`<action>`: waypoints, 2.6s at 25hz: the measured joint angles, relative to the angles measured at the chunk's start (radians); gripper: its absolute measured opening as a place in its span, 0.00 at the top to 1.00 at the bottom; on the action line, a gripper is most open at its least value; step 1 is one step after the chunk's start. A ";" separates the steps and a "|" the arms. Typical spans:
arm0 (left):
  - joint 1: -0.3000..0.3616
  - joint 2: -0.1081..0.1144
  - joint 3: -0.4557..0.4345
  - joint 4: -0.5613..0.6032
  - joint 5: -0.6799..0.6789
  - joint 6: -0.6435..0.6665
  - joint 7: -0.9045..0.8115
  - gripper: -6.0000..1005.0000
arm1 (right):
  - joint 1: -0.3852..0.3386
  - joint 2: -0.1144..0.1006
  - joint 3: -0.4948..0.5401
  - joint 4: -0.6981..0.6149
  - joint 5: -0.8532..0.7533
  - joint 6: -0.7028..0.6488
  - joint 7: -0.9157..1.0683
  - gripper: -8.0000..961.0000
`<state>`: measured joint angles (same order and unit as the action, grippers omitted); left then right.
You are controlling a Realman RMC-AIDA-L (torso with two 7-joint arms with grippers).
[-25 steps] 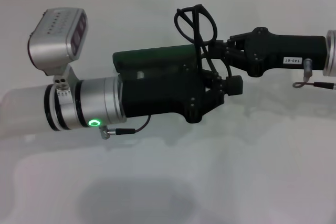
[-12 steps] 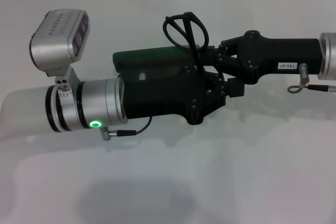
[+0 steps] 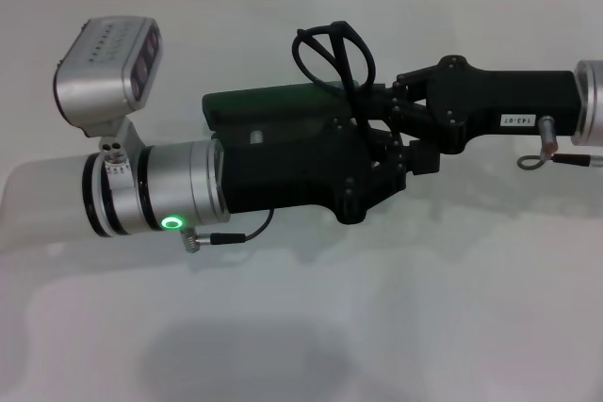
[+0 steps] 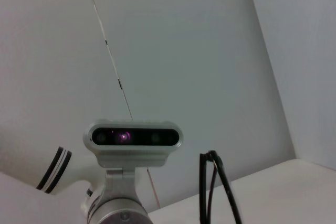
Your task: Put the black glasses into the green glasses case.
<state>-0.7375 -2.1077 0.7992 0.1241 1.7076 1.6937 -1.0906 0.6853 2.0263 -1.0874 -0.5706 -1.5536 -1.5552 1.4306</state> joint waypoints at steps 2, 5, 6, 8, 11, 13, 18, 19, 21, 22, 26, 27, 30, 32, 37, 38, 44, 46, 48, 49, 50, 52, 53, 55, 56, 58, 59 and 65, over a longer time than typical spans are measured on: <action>0.000 0.000 0.000 0.000 0.000 0.000 0.000 0.99 | -0.002 0.000 0.002 0.000 0.000 0.004 -0.004 0.93; 0.008 0.003 0.000 0.001 0.000 -0.001 0.000 0.99 | -0.006 -0.003 0.006 0.000 0.000 0.024 -0.011 0.93; 0.017 0.006 0.000 0.005 0.001 -0.001 0.001 0.99 | -0.006 -0.005 0.007 -0.001 0.000 0.033 -0.011 0.93; 0.033 0.009 0.000 0.012 0.003 -0.003 0.004 0.99 | -0.006 -0.008 0.008 -0.007 0.000 0.052 -0.019 0.93; 0.080 0.014 0.000 0.051 0.006 -0.016 0.004 0.99 | 0.004 -0.010 0.007 -0.010 -0.002 0.077 -0.060 0.93; 0.119 0.015 0.000 0.087 0.008 -0.034 0.001 0.99 | 0.014 -0.010 -0.001 -0.010 -0.008 0.098 -0.084 0.93; 0.224 0.023 0.000 0.161 0.012 -0.112 0.000 0.99 | 0.048 -0.003 -0.089 -0.012 -0.013 0.204 -0.149 0.93; 0.245 0.024 0.000 0.177 0.013 -0.127 0.000 0.99 | 0.052 -0.001 -0.107 -0.012 -0.011 0.221 -0.161 0.93; 0.284 0.026 -0.001 0.207 0.013 -0.156 0.003 0.99 | 0.064 0.001 -0.155 -0.012 -0.002 0.272 -0.196 0.93; 0.305 0.027 -0.003 0.223 0.013 -0.174 0.005 0.99 | 0.069 0.002 -0.180 -0.012 0.003 0.294 -0.209 0.93; 0.368 0.028 -0.006 0.275 0.012 -0.224 0.006 0.99 | 0.090 0.001 -0.293 -0.012 0.027 0.394 -0.233 0.93; 0.384 0.028 -0.007 0.289 0.009 -0.226 0.005 0.99 | 0.098 0.002 -0.324 -0.013 0.034 0.423 -0.240 0.93; 0.418 0.034 -0.009 0.312 0.005 -0.228 0.001 0.99 | 0.124 0.002 -0.442 -0.015 0.080 0.516 -0.252 0.93; 0.426 0.038 -0.009 0.316 0.005 -0.227 0.001 0.99 | 0.134 0.002 -0.504 -0.022 0.098 0.570 -0.255 0.93; 0.429 0.039 -0.008 0.318 0.007 -0.222 0.001 0.99 | 0.147 0.002 -0.622 -0.060 0.107 0.688 -0.253 0.93; 0.427 0.038 -0.007 0.318 0.008 -0.221 0.001 0.99 | 0.148 0.002 -0.639 -0.065 0.107 0.708 -0.251 0.93; 0.419 0.031 -0.005 0.319 0.009 -0.210 0.001 0.99 | 0.146 0.002 -0.669 -0.074 0.108 0.757 -0.252 0.91; 0.414 0.030 -0.005 0.318 0.009 -0.209 0.001 0.98 | 0.145 0.002 -0.669 -0.074 0.109 0.759 -0.253 0.90; 0.412 0.030 -0.005 0.317 0.009 -0.205 0.002 0.98 | 0.144 0.002 -0.670 -0.075 0.109 0.767 -0.253 0.90; 0.411 0.029 -0.004 0.316 0.009 -0.203 0.001 0.98 | 0.142 0.002 -0.671 -0.075 0.109 0.771 -0.252 0.90; 0.412 0.029 -0.005 0.316 0.009 -0.200 0.001 0.98 | 0.142 0.001 -0.673 -0.075 0.109 0.775 -0.252 0.89; 0.412 0.029 -0.005 0.315 0.008 -0.198 0.001 0.98 | 0.141 0.002 -0.683 -0.077 0.109 0.779 -0.251 0.89; 0.412 0.029 -0.005 0.315 0.008 -0.198 0.002 0.98 | 0.141 0.002 -0.689 -0.079 0.109 0.779 -0.251 0.89; 0.411 0.029 -0.005 0.315 0.008 -0.198 0.001 0.98 | 0.141 0.002 -0.705 -0.085 0.109 0.783 -0.251 0.88; 0.410 0.029 -0.005 0.315 0.008 -0.198 0.001 0.98 | 0.140 0.002 -0.713 -0.088 0.109 0.788 -0.251 0.88; 0.409 0.028 -0.004 0.316 0.008 -0.198 0.002 0.98 | 0.140 0.002 -0.720 -0.089 0.113 0.799 -0.251 0.87; 0.409 0.028 -0.004 0.316 0.008 -0.197 0.001 0.98 | 0.140 0.002 -0.721 -0.090 0.115 0.803 -0.250 0.87; 0.409 0.028 -0.003 0.314 0.009 -0.193 0.001 0.98 | 0.140 0.002 -0.722 -0.091 0.135 0.807 -0.250 0.82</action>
<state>-0.3285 -2.0801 0.7962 0.4385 1.7162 1.5004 -1.0891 0.8251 2.0279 -1.8089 -0.6614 -1.4191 -0.7481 1.1805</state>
